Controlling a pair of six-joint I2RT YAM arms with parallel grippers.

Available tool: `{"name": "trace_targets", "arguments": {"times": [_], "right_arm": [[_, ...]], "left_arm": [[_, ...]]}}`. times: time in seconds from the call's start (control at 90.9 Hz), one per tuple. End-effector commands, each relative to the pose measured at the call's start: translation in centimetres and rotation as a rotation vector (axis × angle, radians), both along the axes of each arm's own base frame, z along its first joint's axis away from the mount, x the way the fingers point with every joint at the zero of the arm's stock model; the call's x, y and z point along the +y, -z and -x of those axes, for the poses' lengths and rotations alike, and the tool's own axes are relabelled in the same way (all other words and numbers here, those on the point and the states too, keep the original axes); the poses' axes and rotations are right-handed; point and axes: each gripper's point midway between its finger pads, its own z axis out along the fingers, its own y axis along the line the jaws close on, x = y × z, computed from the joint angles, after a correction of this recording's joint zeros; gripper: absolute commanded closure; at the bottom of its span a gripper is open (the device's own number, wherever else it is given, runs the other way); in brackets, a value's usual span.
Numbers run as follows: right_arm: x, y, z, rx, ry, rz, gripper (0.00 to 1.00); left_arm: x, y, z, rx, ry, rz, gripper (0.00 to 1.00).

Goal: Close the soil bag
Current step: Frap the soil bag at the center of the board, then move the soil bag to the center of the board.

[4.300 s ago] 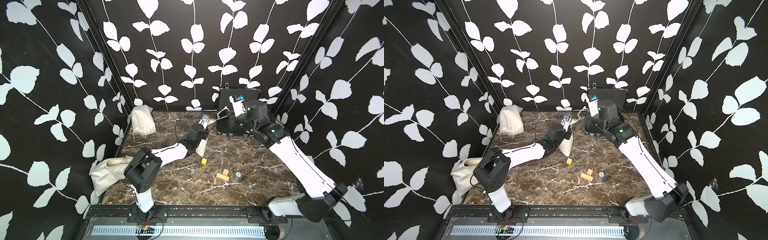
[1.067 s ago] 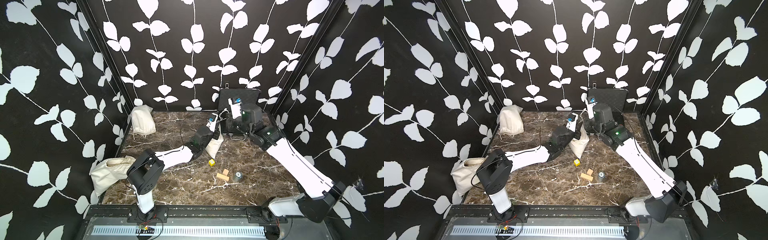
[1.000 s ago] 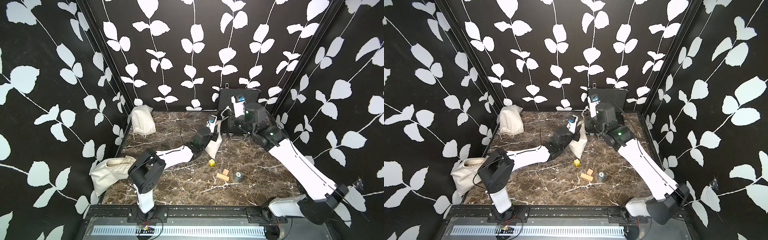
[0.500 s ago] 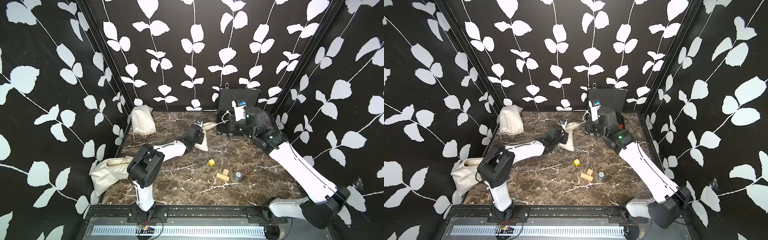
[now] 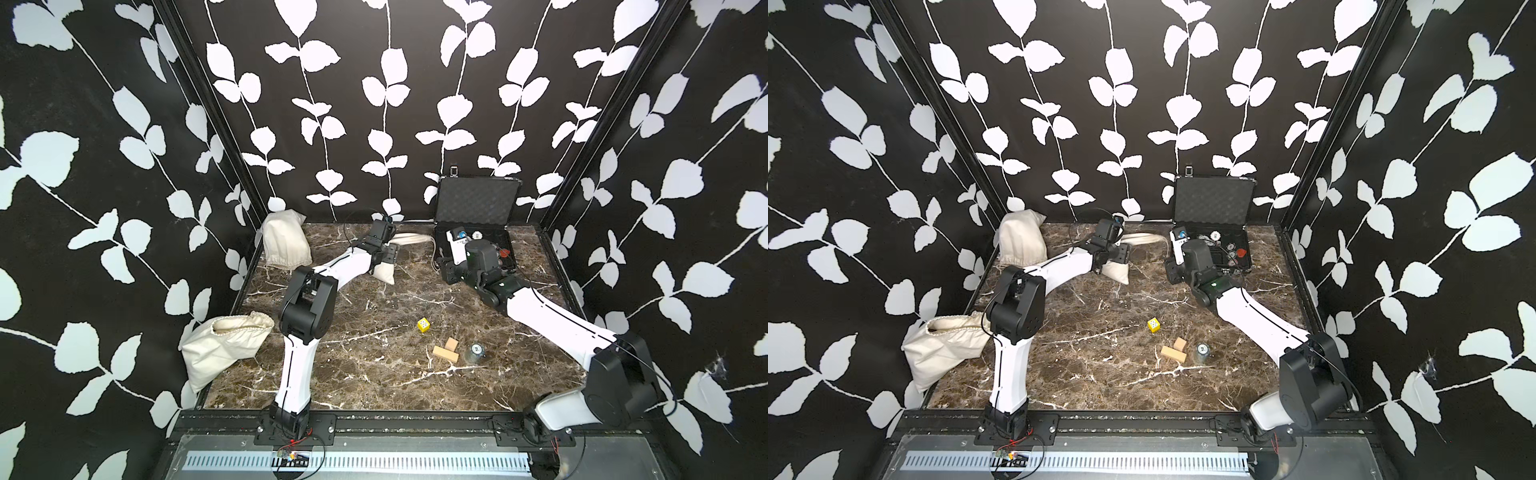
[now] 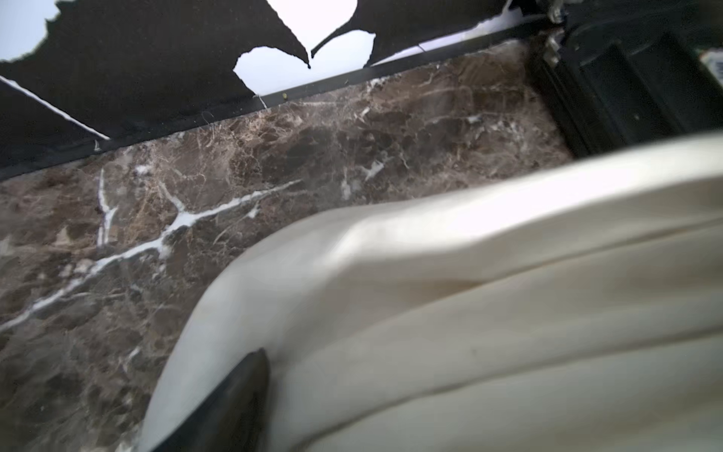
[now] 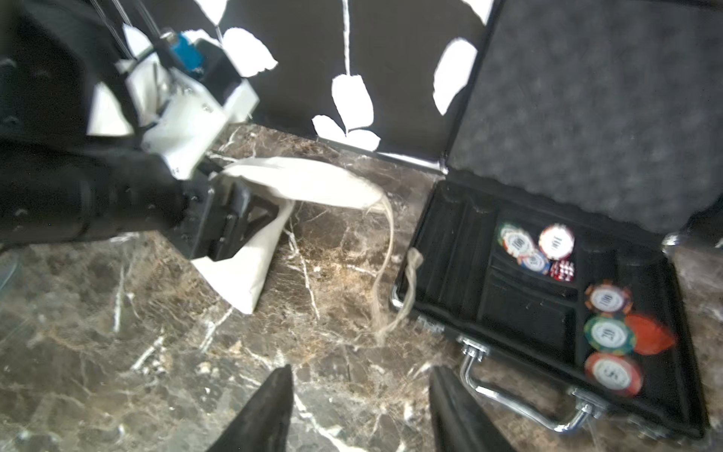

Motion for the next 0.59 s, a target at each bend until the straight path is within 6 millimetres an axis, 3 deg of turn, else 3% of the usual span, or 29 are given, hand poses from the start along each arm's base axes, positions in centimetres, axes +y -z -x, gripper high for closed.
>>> {"name": "trace_targets", "arguments": {"times": [0.0, 0.154, 0.231, 0.275, 0.286, 0.429, 0.583], "right_arm": [[-1.7, -2.3, 0.1, -0.098, 0.026, -0.006, 0.27], [-3.6, -0.8, 0.8, -0.114, 0.061, 0.05, 0.02], [-4.3, -0.4, 1.0, -0.13, 0.076, 0.068, 0.0], [-4.5, 0.0, 1.0, -0.134, 0.081, 0.08, 0.0], [-4.6, 0.2, 1.1, -0.133, 0.083, 0.082, 0.0], [-5.0, 1.1, 1.2, -0.128, 0.088, 0.097, 0.0], [-5.1, 1.7, 1.2, -0.119, 0.073, 0.115, 0.0]], "left_arm": [[3.5, -6.2, 1.6, -0.065, -0.038, -0.082, 0.07], [11.8, -8.2, 2.2, -0.063, -0.244, -0.216, 0.01], [16.9, -7.7, 2.3, -0.028, -0.369, -0.218, 0.01], [18.9, -6.4, 2.2, 0.011, -0.42, -0.228, 0.01], [20.3, -6.5, 2.0, 0.013, -0.45, -0.224, 0.01], [25.6, -1.4, 1.0, 0.202, -0.566, -0.257, 0.01], [27.5, 2.4, -1.0, 0.294, -0.576, -0.191, 0.02]]}}
